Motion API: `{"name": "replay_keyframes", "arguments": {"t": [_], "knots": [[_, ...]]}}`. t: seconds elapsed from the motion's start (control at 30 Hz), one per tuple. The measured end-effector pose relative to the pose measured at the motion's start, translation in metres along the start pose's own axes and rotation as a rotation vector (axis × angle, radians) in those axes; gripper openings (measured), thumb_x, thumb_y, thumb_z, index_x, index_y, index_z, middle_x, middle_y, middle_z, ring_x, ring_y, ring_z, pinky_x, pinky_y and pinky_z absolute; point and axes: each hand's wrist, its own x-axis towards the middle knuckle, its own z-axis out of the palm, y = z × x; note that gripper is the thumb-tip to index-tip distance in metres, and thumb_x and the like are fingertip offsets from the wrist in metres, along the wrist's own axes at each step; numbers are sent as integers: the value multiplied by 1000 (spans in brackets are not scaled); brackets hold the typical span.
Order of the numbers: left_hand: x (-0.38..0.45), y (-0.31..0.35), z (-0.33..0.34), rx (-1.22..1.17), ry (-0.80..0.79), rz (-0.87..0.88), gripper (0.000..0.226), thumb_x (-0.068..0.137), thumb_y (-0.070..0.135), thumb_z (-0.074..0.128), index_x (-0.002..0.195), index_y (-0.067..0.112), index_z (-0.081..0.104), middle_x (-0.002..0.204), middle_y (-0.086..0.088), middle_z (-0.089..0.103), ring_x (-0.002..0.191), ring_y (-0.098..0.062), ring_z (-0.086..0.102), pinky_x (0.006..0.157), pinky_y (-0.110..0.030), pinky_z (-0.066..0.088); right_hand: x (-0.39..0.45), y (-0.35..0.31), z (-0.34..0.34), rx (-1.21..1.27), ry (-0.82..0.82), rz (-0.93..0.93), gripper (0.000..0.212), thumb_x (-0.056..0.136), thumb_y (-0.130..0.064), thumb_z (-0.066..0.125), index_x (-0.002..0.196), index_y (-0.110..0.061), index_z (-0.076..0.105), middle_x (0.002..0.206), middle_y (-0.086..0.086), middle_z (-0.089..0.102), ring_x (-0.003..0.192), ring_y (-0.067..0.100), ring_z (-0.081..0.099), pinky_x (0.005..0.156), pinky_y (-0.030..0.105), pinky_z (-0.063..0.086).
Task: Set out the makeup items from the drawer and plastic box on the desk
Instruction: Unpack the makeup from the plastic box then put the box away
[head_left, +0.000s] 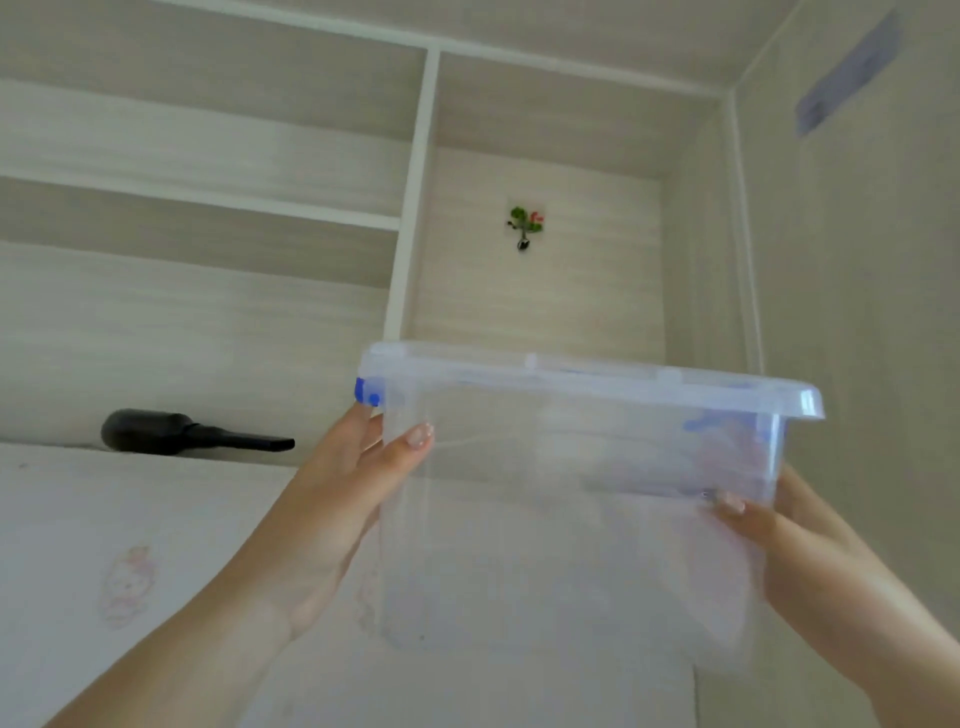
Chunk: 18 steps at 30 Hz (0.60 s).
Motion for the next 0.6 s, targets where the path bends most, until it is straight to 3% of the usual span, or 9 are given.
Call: {"name": "replay_keyframes", "arguments": {"t": [0.07,0.13,0.23,0.3,0.43,0.6], "knots": [[17,8,-1,-4,12,33,80,54,82,65,122,39,57,125,12,63,121,-14,57,105,-48,40,12,-6,0,-22,51,-34,49,69,-21,59,117,-28,61,113,1,71,104,20,67,82,30,55],[36,17,0,2,27,65,81,55,81,64,122,36,57,124,9,64,120,-15,58,105,-48,40,28,-13,-3,-17,54,-66,48,67,-24,67,115,-27,62,112,1,71,101,20,68,75,28,58],[60,26,1,7,57,62,78,58,72,62,124,31,56,122,6,66,118,-17,59,107,-49,39,50,-19,0,-60,27,-75,76,44,-53,86,113,-34,63,112,-1,71,99,21,69,73,38,59],[75,27,2,-18,60,59,65,61,68,61,119,36,61,118,13,68,116,-12,61,108,-47,38,67,-14,-3,-77,60,-91,81,45,-57,84,119,-35,58,114,-1,70,100,21,69,78,46,57],[98,17,1,25,66,57,51,72,67,56,115,40,64,114,18,69,111,-7,63,107,-42,40,97,0,-6,-71,98,-80,93,46,-61,82,129,-33,50,123,-4,66,114,21,62,103,53,41],[118,-8,1,52,115,-2,57,70,73,55,116,42,63,115,20,68,114,-7,60,108,-41,40,125,27,-11,-76,94,-54,59,71,-42,69,127,-34,52,123,-9,65,115,16,61,107,48,38]]}}
